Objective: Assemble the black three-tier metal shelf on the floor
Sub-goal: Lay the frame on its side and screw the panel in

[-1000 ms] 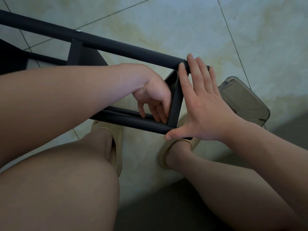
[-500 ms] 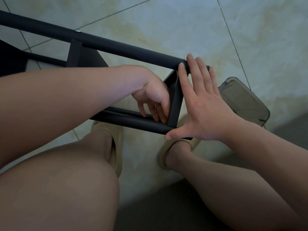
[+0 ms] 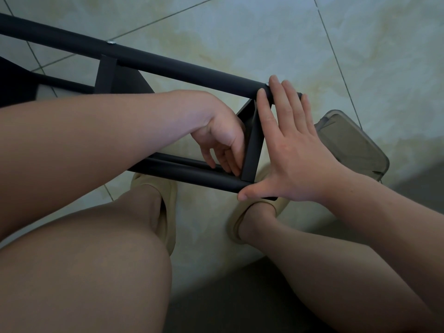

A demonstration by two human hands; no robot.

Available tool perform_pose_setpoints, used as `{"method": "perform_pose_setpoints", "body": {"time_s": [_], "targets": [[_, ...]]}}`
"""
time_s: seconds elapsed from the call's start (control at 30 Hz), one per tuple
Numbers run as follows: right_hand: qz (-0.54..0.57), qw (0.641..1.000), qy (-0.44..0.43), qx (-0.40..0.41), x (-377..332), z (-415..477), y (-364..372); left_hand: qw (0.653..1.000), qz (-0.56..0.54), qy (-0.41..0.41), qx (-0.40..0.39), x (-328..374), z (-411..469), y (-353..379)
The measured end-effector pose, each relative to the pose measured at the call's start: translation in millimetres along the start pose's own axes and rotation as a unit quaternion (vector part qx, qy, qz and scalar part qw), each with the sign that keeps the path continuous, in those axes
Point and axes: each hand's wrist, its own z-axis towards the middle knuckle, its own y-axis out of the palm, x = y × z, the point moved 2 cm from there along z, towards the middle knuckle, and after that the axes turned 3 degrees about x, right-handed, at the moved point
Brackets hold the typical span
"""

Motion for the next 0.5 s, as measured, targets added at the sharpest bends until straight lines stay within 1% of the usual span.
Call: {"method": "perform_pose_setpoints", "body": {"time_s": [0.23,0.37,0.5], "targets": [[-0.001,1.0,-0.002,0.001,0.5,0.0,0.4,1.0,-0.015,-0.009,-0.016,-3.1,-1.0,0.4],[-0.001,1.0,-0.002,0.001,0.8,0.7,0.5,1.0,-0.013,-0.015,-0.006,-3.2,-0.4,0.8],[-0.002,1.0,-0.002,0.001,0.6,0.6,0.5,1.0,-0.012,-0.012,-0.023,-1.5,-1.0,0.7]]}}
